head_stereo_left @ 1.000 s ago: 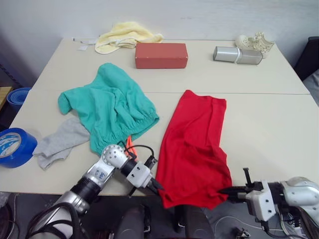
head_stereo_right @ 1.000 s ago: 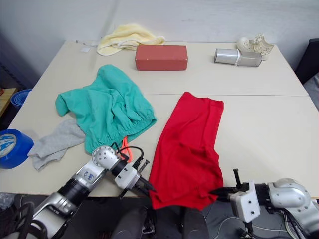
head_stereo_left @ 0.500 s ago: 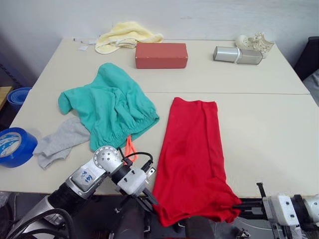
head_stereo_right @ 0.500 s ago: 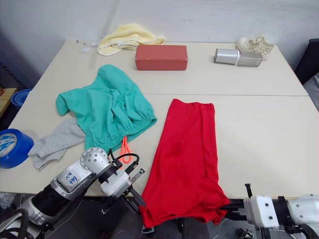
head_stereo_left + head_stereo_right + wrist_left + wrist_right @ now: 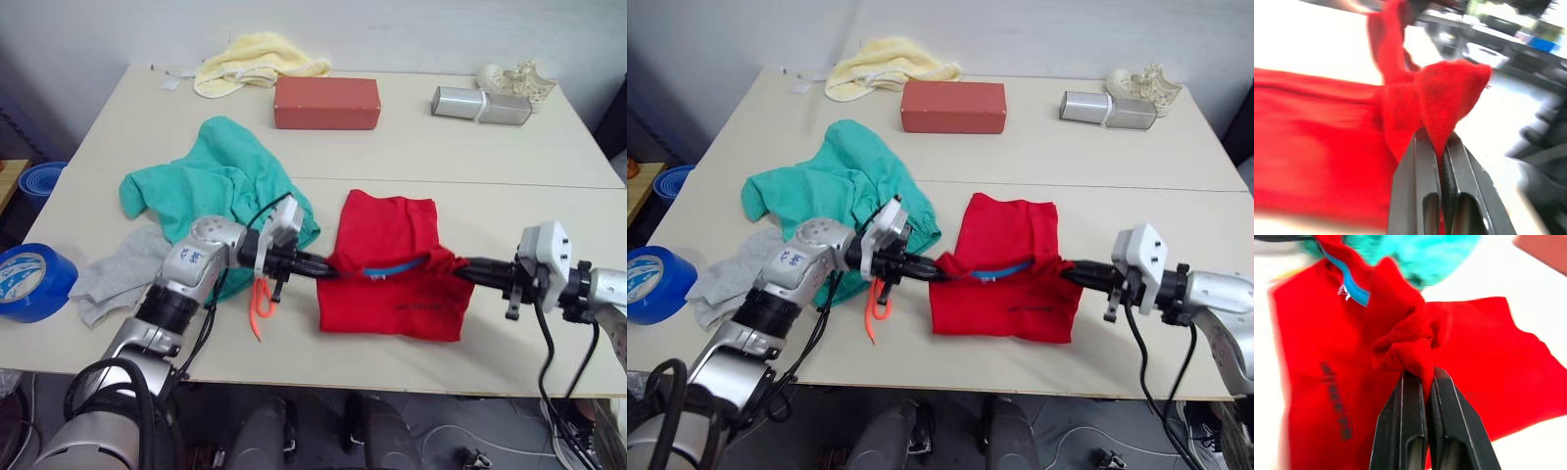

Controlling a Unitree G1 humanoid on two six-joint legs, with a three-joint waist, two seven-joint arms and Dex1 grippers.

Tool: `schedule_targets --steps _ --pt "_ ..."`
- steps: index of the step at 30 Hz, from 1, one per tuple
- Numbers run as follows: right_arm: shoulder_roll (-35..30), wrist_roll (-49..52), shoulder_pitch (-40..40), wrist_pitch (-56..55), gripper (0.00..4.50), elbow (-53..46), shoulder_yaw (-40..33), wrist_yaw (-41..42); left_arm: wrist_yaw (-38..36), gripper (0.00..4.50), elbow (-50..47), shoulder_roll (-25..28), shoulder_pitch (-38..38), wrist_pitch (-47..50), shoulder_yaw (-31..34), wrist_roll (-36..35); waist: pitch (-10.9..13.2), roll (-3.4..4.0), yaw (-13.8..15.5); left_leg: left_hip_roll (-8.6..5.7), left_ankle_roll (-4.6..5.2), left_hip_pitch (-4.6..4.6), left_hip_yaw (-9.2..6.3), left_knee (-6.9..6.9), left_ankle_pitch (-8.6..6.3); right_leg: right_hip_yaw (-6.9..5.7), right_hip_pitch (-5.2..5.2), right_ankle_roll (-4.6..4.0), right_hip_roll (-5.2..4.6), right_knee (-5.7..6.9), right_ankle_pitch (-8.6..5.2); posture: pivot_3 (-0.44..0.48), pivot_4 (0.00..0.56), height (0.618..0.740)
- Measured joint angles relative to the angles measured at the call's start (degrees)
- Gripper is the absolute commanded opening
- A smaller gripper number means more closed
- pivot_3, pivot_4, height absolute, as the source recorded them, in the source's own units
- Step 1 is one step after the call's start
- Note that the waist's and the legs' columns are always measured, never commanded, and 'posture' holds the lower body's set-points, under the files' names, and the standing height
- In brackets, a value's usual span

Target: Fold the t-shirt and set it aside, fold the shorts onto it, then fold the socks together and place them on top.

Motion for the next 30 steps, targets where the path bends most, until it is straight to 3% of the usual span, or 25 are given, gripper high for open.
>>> schedule_targets --steps 4,12,23,25,26,30 --pt "5.44 -6.18 -8.96 1.29 0.0 8.25 2.19 -3.89 6.8 0.01 9.69 -6.62 -5.13 0.55 4.1 1.23 0.03 -0.04 0.21 -0.03 0.16 -0.43 -0.04 0.53 0.02 -0.46 -0.16 0.13 0.0 0.3 0.07 0.0 0.15 0.74" --pt "12.82 -16.72 -20.33 -0.32 0.0 22.23 3.28 -11.58 18.02 0.01 25.97 -13.31 -12.44 -5.11 8.3 7.77 0.06 -0.09 -0.41 -0.2 0.39 -0.34 0.03 0.64 0.15 -0.33 -0.14 0.36 -0.29 0.27 0.3 0.0 0.15 0.74" --pt "16.94 -21.92 -23.84 -3.44 0.0 30.61 2.75 -16.49 26.2 0.01 41.13 -18.45 -16.99 -16.22 13.37 12.59 0.06 -0.09 -1.31 -0.19 0.33 -0.34 0.1 0.59 0.14 -0.43 -0.14 0.38 -0.2 0.45 0.31 0.0 0.15 0.74" --pt "18.06 -21.87 -23.84 -4.57 0.0 31.86 1.75 -17.34 27.61 0.46 42.46 -19.22 -17.08 -18.08 14.47 12.86 0.06 -0.09 -1.48 -0.19 0.33 -0.35 0.1 0.59 0.14 -0.44 -0.15 0.38 -0.19 0.45 0.31 0.0 0.15 0.74" --pt "18.24 -21.88 -23.84 -5.18 0.49 32.28 1.7 -17.71 28.33 0.62 43.06 -19.42 -17.18 -18.78 14.84 12.98 0.06 -0.09 -1.52 -0.19 0.33 -0.34 0.11 0.59 0.14 -0.44 -0.15 0.38 -0.19 0.45 0.31 0.0 0.15 0.74" --pt "18.47 -21.87 -23.68 -8.6 1.7 33.11 -0.49 -19.1 31.28 1.84 43.68 -19.58 -17.14 -22.91 16.55 14.02 0.06 -0.08 -1.52 -0.19 0.33 -0.35 0.11 0.58 0.14 -0.44 -0.15 0.38 -0.19 0.45 0.31 0.0 0.15 0.74"
